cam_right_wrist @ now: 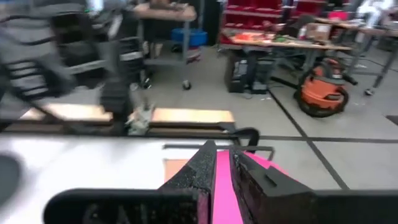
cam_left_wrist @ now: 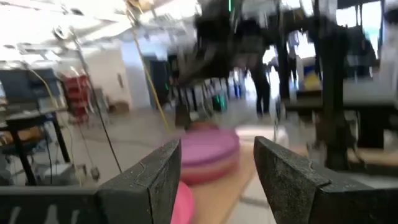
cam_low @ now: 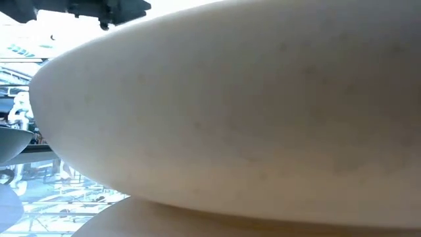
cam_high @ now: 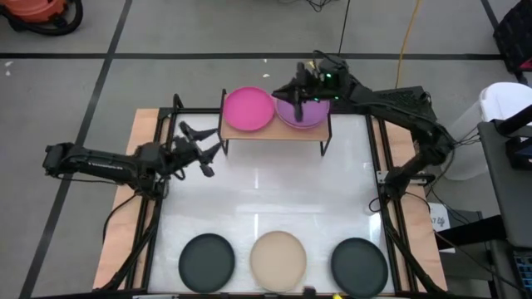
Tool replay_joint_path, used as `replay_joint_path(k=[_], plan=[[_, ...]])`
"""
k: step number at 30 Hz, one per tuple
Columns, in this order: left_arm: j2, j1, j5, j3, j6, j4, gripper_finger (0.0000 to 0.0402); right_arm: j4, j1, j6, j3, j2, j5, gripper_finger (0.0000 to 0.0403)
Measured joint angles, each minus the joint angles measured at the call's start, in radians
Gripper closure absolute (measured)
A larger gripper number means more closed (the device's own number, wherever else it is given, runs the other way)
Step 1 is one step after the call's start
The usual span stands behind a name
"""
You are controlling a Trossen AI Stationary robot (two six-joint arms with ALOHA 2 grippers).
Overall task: Place and stack plates onto a shelf
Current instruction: Stack the left black plate on top of the pink plate on the shelf
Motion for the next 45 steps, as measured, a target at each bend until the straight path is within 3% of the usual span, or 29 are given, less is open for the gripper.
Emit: replay_joint_path(k=[6, 11, 15, 22, 28, 34, 45], plan=[[0.165, -0.021, 0.009, 0.160, -0.053, -0.229, 0.0195, -0.161, 0.101, -0.082, -0.116, -0.218, 0.000, 0.0371], [0.305, -0.053, 0.115, 0.285, -0.085, -0.381, 0.0195, -0.164, 0.217, -0.085, -0.325, -0.439, 0.060, 0.0371], [0.386, -0.081, 0.205, 0.391, -0.127, -0.599, 0.0195, -0.109, 0.319, -0.052, -0.518, -0.613, 0.175, 0.0371], [0.497, -0.121, 0.372, 0.546, -0.303, -0.979, 0.0195, 0.126, 0.462, 0.069, -0.862, -0.838, 0.270, 0.0371], [0.556, -0.151, 0.490, 0.560, -0.414, -1.087, 0.0195, 0.303, 0.515, 0.071, -1.054, -0.894, 0.347, 0.0371], [0.612, -0.167, 0.538, 0.560, -0.477, -1.194, 0.0195, 0.410, 0.522, 0.088, -1.123, -0.894, 0.347, 0.0363], [0.681, -0.226, 0.662, 0.561, -0.543, -1.290, 0.0195, 0.395, 0.522, 0.100, -1.124, -0.894, 0.343, 0.0255]])
